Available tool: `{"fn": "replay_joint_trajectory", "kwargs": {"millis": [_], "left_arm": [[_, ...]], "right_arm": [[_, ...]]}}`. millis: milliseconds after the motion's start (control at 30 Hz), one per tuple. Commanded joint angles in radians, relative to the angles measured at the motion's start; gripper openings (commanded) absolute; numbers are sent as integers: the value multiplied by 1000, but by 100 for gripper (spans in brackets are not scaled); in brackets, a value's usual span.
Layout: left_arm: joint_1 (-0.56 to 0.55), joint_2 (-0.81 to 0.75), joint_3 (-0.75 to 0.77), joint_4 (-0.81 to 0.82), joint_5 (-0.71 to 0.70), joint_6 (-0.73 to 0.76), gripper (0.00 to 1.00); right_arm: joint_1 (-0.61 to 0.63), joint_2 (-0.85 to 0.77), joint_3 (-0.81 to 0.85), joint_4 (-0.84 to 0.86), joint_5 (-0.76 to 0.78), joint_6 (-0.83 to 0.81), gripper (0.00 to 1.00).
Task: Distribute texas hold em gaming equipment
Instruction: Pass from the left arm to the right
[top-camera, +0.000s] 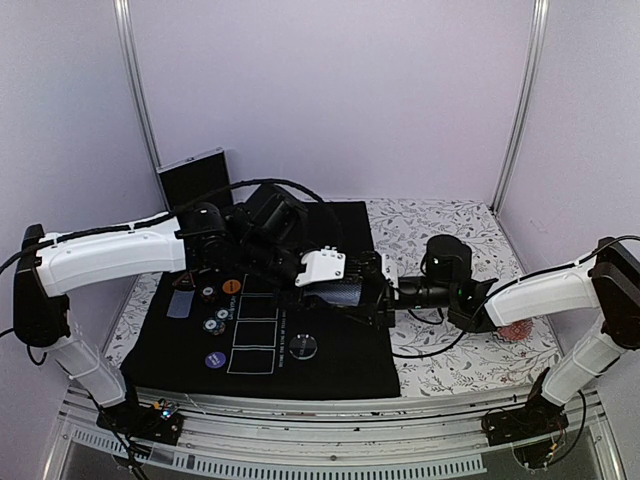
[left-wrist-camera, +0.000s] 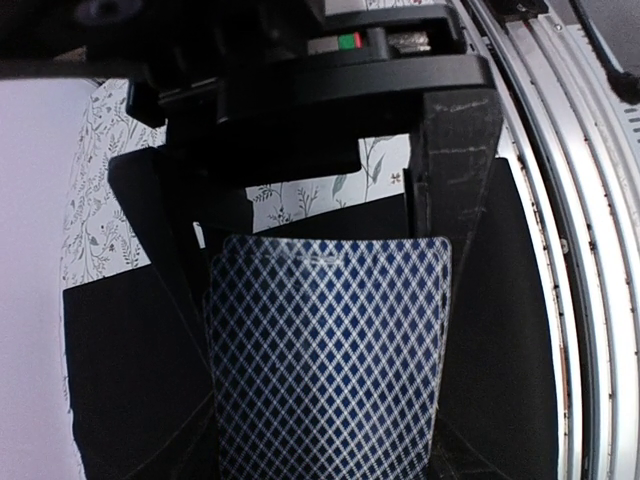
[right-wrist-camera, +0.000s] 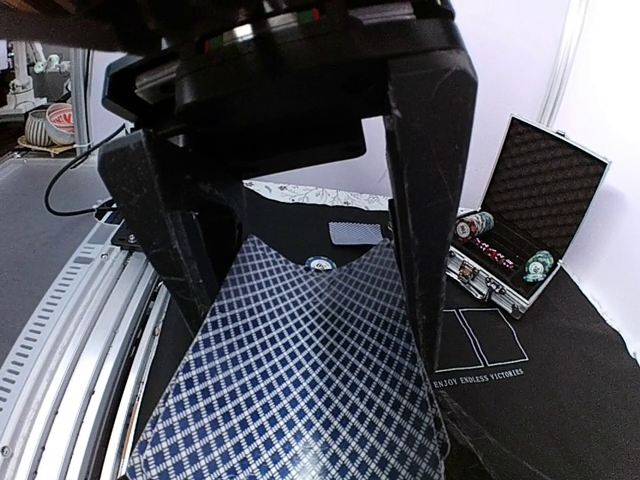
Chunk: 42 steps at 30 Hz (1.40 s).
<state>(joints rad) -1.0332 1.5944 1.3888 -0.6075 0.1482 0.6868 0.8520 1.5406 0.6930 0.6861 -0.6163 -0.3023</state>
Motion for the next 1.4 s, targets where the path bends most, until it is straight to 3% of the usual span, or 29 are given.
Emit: {"fn": "replay_joint_trajectory", "kwargs": {"millis": [0, 200, 433, 633, 833, 1000, 1100, 1267, 1367], "left_arm": [[-12, 6, 26, -5, 3, -8, 54], [-12, 5, 27, -5, -1, -12, 54], [-13, 4, 36, -5, 2, -13, 54], [-13, -3, 38, -6, 9, -12, 54], [-12, -1, 45, -6, 6, -15, 54], [-13, -2, 51, -10, 8, -17, 54], [-11, -1, 55, -14, 7, -16, 54], [-13, 4, 58, -22, 4, -15, 54], [-12, 8, 56, -23, 5, -17, 54]], "right_arm": [[5, 3, 12, 67, -40, 25, 66], [4, 0, 0, 84, -39, 28, 70], [5, 4, -9, 84, -13, 28, 66], [5, -6, -15, 76, 10, 20, 56], [5, -11, -15, 65, 17, 6, 54], [4, -13, -18, 58, 41, 7, 66], [5, -13, -23, 59, 40, 6, 67], [5, -14, -17, 62, 27, 12, 57], [5, -17, -20, 70, 29, 14, 57]]}}
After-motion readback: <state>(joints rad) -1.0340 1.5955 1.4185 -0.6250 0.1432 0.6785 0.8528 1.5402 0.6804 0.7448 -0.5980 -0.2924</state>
